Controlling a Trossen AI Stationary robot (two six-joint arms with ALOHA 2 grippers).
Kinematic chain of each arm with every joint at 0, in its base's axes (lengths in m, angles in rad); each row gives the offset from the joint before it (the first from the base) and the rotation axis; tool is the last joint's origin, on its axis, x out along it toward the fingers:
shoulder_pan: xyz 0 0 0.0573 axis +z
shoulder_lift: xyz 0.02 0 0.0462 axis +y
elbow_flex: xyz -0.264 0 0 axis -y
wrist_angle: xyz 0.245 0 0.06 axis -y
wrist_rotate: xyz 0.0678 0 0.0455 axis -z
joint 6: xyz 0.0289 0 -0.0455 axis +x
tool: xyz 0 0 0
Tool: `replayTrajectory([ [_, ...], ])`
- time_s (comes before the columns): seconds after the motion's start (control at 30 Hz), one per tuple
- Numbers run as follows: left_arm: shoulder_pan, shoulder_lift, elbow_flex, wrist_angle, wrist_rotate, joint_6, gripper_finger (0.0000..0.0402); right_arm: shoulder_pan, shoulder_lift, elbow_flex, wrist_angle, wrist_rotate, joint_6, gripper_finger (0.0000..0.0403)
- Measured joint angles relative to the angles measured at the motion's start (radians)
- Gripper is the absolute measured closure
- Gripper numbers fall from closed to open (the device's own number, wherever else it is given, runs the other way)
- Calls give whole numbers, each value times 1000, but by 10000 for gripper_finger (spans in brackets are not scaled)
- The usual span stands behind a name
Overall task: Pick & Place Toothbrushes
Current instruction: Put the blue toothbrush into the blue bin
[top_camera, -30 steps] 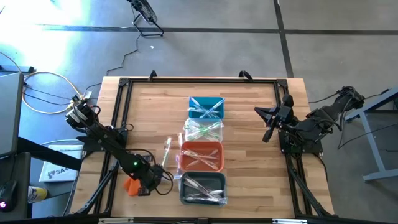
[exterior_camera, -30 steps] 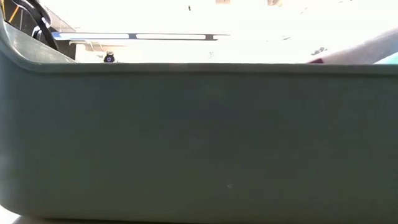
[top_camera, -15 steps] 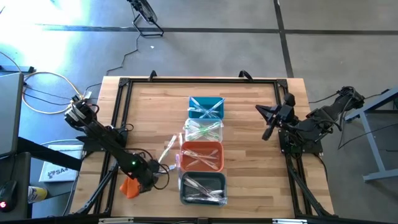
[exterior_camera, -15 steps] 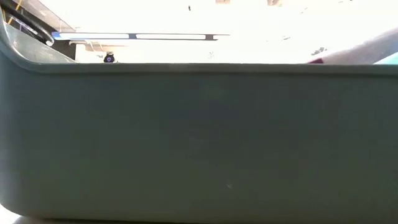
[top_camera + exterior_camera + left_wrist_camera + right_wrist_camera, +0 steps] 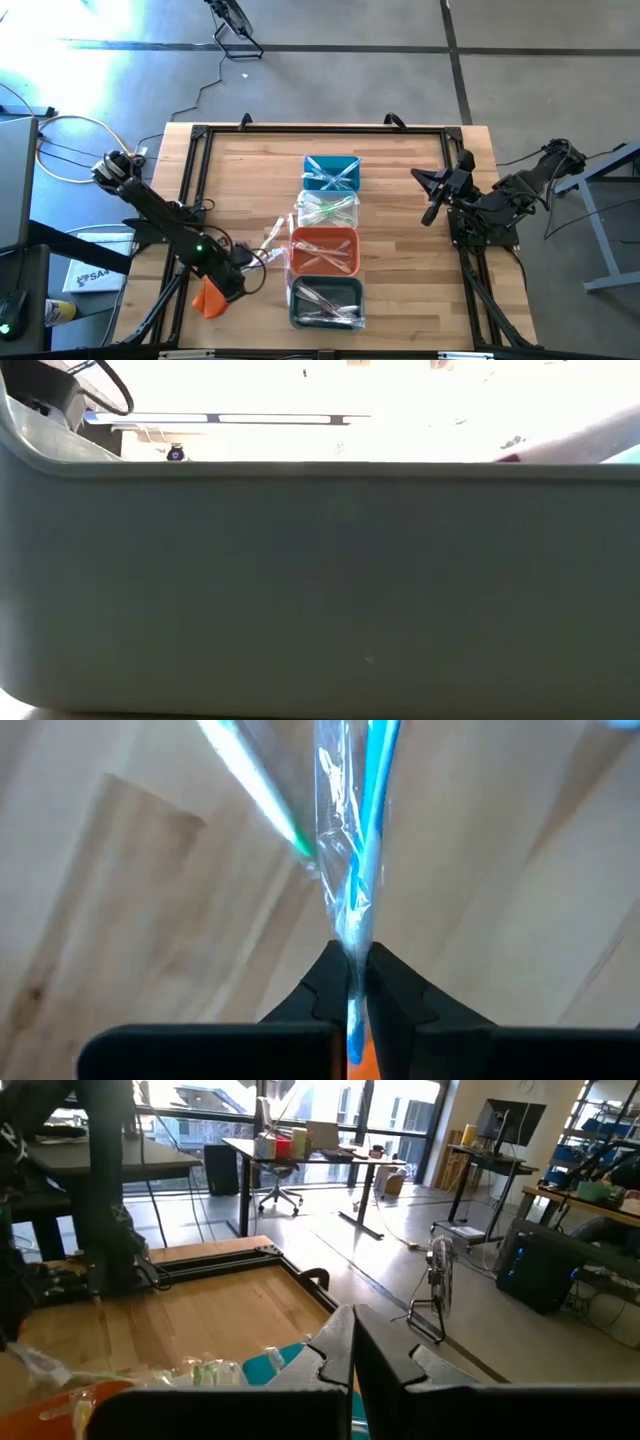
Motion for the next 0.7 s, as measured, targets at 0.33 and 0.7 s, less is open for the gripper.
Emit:
replayTrajectory([
  [0.33,0,-160,0,-137,-267,-155,391,0,0,0,0,-18,0,401],
  [0.7,153,-274,0,-65,-475,-72,391,0,0,0,1,-25,0,401],
])
